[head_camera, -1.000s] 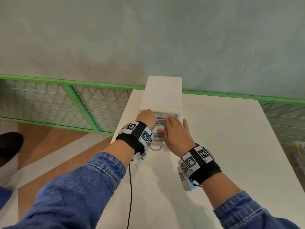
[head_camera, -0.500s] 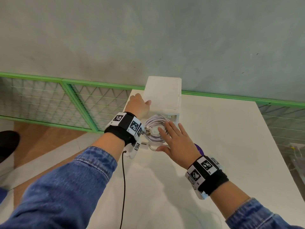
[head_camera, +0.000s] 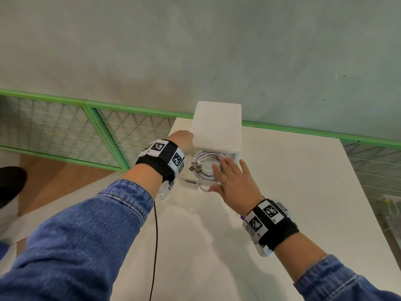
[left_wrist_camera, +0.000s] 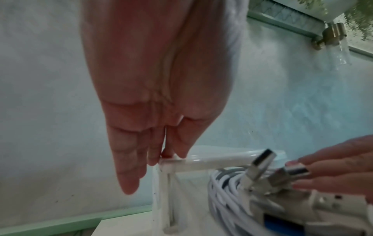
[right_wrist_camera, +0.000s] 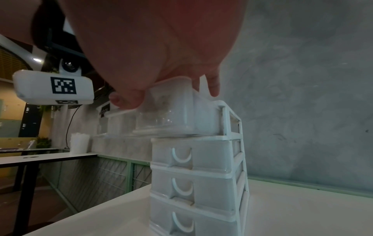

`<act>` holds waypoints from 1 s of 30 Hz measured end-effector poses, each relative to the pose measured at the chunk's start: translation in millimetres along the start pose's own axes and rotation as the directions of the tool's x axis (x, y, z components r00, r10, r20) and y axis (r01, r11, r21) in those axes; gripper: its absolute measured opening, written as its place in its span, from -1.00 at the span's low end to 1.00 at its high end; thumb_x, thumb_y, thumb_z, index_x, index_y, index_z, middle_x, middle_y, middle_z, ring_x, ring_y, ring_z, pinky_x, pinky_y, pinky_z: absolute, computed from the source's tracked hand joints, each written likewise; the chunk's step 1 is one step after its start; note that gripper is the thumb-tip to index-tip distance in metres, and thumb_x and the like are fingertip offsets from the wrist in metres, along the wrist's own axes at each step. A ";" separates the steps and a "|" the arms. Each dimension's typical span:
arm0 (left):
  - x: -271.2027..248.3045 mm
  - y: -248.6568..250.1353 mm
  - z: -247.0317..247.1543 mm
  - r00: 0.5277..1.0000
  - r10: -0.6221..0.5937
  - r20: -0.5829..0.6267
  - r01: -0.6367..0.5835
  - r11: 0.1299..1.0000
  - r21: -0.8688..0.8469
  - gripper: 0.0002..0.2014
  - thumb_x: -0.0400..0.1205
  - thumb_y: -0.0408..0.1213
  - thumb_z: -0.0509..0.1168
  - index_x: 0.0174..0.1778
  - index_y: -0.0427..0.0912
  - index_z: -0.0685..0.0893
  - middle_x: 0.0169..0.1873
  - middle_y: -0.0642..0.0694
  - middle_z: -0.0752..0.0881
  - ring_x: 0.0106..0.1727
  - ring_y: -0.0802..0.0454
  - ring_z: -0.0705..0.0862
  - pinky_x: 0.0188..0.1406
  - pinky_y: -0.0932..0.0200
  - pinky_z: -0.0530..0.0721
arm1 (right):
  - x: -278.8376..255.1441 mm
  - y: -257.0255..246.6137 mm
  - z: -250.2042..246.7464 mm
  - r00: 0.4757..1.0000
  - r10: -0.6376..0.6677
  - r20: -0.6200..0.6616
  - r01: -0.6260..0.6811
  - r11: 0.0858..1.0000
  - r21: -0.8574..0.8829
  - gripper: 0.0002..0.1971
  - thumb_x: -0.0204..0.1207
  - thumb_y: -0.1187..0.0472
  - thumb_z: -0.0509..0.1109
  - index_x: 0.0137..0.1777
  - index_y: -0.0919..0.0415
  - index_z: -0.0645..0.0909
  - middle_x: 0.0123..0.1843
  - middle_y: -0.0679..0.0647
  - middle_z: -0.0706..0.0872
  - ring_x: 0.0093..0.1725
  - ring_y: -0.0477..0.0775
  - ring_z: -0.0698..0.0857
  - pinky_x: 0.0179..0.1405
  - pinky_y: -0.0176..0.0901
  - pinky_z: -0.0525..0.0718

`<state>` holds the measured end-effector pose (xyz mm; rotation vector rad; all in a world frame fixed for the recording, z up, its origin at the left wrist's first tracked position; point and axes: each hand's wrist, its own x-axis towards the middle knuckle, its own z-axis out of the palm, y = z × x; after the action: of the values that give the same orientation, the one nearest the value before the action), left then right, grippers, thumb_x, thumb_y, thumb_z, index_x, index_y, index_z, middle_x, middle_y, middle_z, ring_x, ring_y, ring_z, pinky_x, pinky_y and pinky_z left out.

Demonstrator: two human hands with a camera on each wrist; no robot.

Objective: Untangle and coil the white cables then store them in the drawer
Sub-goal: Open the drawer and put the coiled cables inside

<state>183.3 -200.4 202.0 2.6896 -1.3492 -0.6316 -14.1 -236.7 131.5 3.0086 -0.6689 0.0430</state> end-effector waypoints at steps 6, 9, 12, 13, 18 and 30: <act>7.0 2.7 -9.8 0.999 0.030 -0.045 -0.029 0.999 0.024 -0.64 0.70 -0.17 0.11 -0.22 -0.38 0.60 -0.15 -0.33 0.67 -0.04 -0.28 0.63 -0.19 0.12 0.50 | 3.2 1.8 1.2 0.999 -0.010 -0.033 0.010 1.000 -0.002 -0.36 0.51 -0.23 -0.08 0.29 0.15 0.60 0.30 0.27 0.67 0.33 0.23 0.63 0.19 0.25 0.62; 17.4 2.8 -12.5 0.996 -0.022 -0.090 0.010 0.991 -0.131 -0.56 0.62 -0.03 0.25 -0.49 -0.25 0.44 -0.45 -0.17 0.51 -0.42 -0.10 0.50 -0.43 0.17 0.42 | 1.3 2.9 5.6 0.998 -0.028 -0.050 0.029 0.999 0.026 -0.39 0.54 -0.23 -0.11 0.31 0.06 0.58 0.33 0.29 0.65 0.36 0.27 0.60 0.23 0.26 0.60; 25.2 1.5 -9.7 0.998 -0.064 0.001 0.063 0.972 -0.227 -0.43 0.56 0.08 0.32 0.20 -0.41 0.57 0.06 -0.24 0.71 0.01 -0.22 0.71 -0.04 0.06 0.67 | -1.0 6.5 9.9 0.997 -0.042 -0.064 0.044 0.998 0.035 -0.34 0.60 -0.23 -0.26 0.37 0.04 0.52 0.39 0.30 0.60 0.40 0.28 0.55 0.28 0.28 0.55; 24.7 0.3 -8.1 0.997 -0.072 0.008 0.071 0.966 -0.250 -0.31 0.57 0.10 0.31 0.42 -0.40 0.42 0.24 -0.25 0.65 0.16 -0.24 0.69 0.11 0.01 0.68 | -1.5 7.9 10.3 0.997 -0.052 -0.063 0.055 0.998 0.042 -0.35 0.60 -0.23 -0.26 0.38 0.04 0.51 0.40 0.30 0.58 0.42 0.29 0.54 0.30 0.29 0.53; 23.3 -3.5 -6.7 0.999 0.017 0.048 -0.001 0.951 -0.310 -0.33 0.62 0.06 0.26 0.59 -0.19 0.29 0.44 -0.21 0.53 0.29 -0.21 0.63 0.23 -0.10 0.67 | -6.7 15.9 17.3 0.978 -0.120 -0.170 0.130 0.990 0.050 -0.45 0.63 -0.16 -0.18 0.38 -0.01 0.50 0.39 0.26 0.60 0.41 0.29 0.54 0.34 0.29 0.50; 17.5 -6.0 -7.8 0.997 0.036 0.064 -0.014 0.952 -0.305 -0.30 0.60 0.07 0.29 0.60 -0.12 0.25 0.27 -0.17 0.66 0.02 -0.25 0.78 0.13 -0.09 0.72 | 15.4 12.6 21.1 0.871 -0.008 -0.491 0.029 0.999 0.036 -0.73 0.50 -0.03 0.26 0.10 -0.02 0.67 0.06 0.01 0.74 0.11 0.13 0.59 0.05 0.01 0.43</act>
<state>200.2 -211.3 202.0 2.4218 -1.1846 -0.8587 -5.2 -255.9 111.7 2.8478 -0.5821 0.8009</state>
